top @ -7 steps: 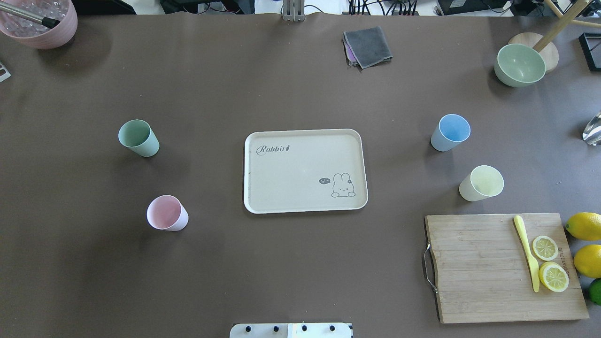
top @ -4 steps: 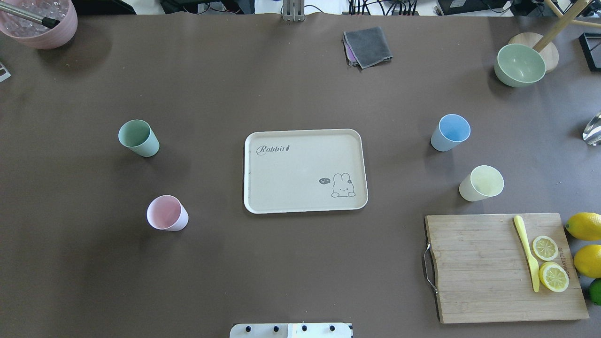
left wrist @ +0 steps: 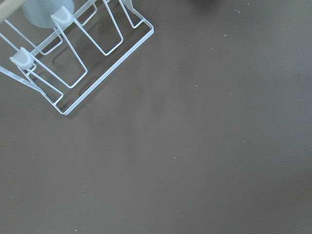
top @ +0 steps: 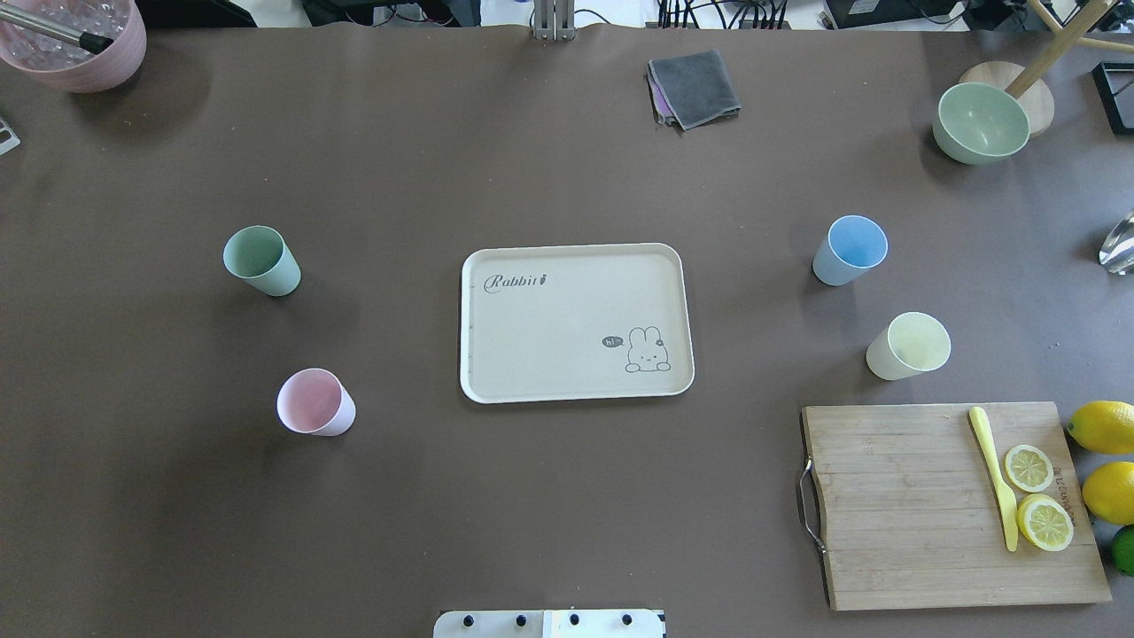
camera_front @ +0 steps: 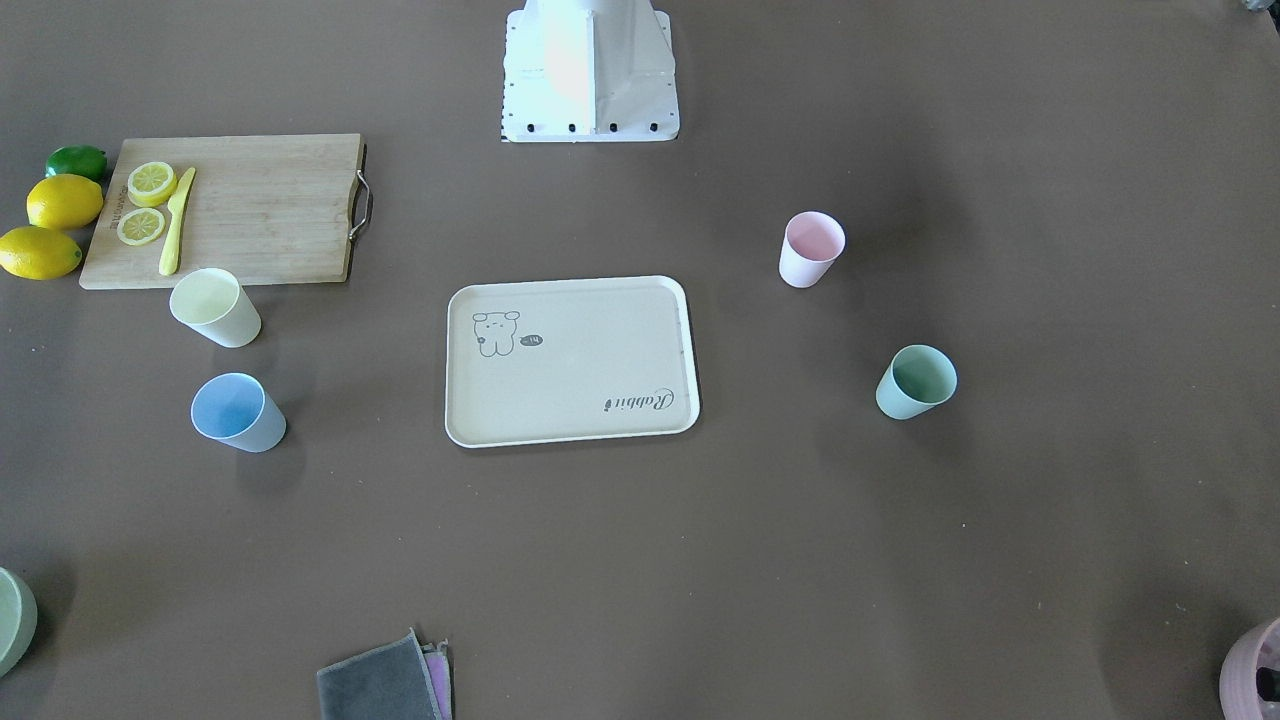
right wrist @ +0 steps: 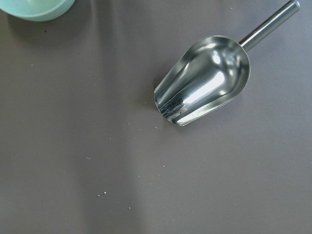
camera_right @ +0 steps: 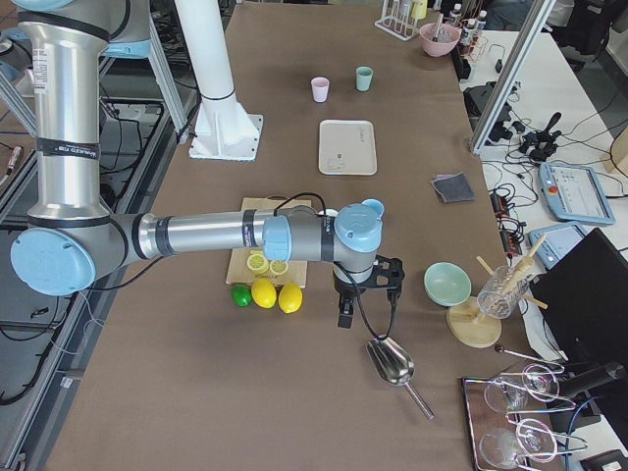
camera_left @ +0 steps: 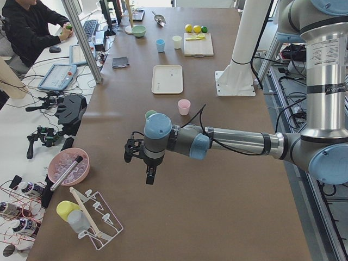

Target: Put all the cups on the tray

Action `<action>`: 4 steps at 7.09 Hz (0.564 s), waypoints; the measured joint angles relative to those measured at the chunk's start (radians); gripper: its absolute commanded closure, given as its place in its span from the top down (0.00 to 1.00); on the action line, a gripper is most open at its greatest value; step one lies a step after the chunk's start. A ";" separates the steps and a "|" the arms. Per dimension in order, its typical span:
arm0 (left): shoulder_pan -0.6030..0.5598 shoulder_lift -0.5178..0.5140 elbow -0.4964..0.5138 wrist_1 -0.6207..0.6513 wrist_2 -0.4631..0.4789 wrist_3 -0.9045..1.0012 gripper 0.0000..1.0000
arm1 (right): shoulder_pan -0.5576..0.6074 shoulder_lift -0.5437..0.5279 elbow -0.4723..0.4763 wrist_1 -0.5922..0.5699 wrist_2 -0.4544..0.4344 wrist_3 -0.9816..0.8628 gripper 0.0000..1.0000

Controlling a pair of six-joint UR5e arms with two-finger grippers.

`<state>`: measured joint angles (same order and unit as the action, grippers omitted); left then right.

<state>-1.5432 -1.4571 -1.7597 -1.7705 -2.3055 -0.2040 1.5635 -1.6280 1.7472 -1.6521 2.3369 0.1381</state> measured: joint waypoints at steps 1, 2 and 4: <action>0.000 0.002 0.004 -0.001 0.000 0.000 0.98 | 0.000 0.000 0.000 0.000 0.000 0.000 1.00; 0.000 0.001 0.007 -0.001 0.000 -0.002 0.98 | 0.000 0.000 0.000 0.000 0.000 0.000 1.00; 0.000 -0.006 0.010 -0.001 -0.001 -0.007 0.98 | 0.000 0.001 0.000 0.001 0.002 0.000 1.00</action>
<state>-1.5432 -1.4628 -1.7499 -1.7711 -2.3066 -0.2114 1.5632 -1.6272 1.7472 -1.6508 2.3386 0.1381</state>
